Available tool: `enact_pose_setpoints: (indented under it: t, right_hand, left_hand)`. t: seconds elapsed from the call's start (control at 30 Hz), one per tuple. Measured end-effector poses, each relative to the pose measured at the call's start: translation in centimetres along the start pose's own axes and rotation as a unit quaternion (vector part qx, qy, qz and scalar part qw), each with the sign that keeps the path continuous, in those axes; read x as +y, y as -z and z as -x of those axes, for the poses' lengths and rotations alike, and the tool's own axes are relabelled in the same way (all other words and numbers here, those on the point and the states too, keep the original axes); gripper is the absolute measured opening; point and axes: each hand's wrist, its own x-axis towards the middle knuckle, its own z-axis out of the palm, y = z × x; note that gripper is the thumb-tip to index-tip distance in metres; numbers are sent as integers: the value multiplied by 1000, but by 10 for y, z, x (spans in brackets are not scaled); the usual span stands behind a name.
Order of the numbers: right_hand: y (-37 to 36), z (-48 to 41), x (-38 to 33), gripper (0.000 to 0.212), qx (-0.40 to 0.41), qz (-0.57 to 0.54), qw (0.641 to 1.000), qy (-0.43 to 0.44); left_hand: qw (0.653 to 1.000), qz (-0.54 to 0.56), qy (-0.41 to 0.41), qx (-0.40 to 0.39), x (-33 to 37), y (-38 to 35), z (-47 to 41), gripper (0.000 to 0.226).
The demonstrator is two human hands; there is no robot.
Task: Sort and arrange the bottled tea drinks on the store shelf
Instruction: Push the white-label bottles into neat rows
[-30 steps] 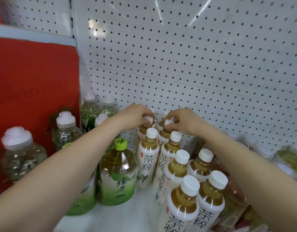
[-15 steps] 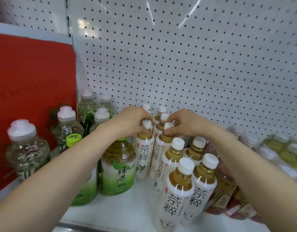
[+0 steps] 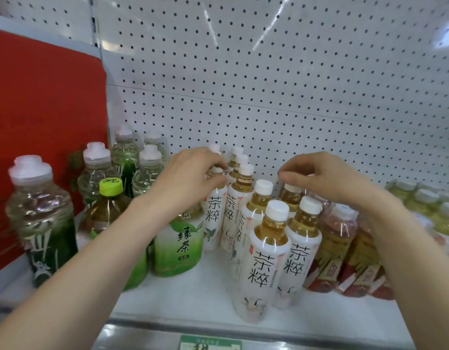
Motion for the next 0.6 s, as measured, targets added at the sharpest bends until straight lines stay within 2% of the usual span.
enact_pose_setpoints:
  t: [0.1,0.2,0.33,0.43,0.6]
  right_hand:
    - [-10,11,4,22,33,4,999,-18]
    - [-12,24,5,15,108,-60,992,-17]
    - [-25,37,3,22,124,-37,991,11]
    - [-32,37,0,26,131,-23,991,11]
    - [-33,36,2,34,125,-26,992,8]
  left_hand:
    - [994,97,-27,-41,26,-12,10,34]
    - [983,148,-15,-108,41,-30,11,47]
    - [964,247,31,-96,49,-43,7,42]
    - [967,238,42,-78,53,-47,7,33]
    - [977,198,69,-38,37,-39,17,32]
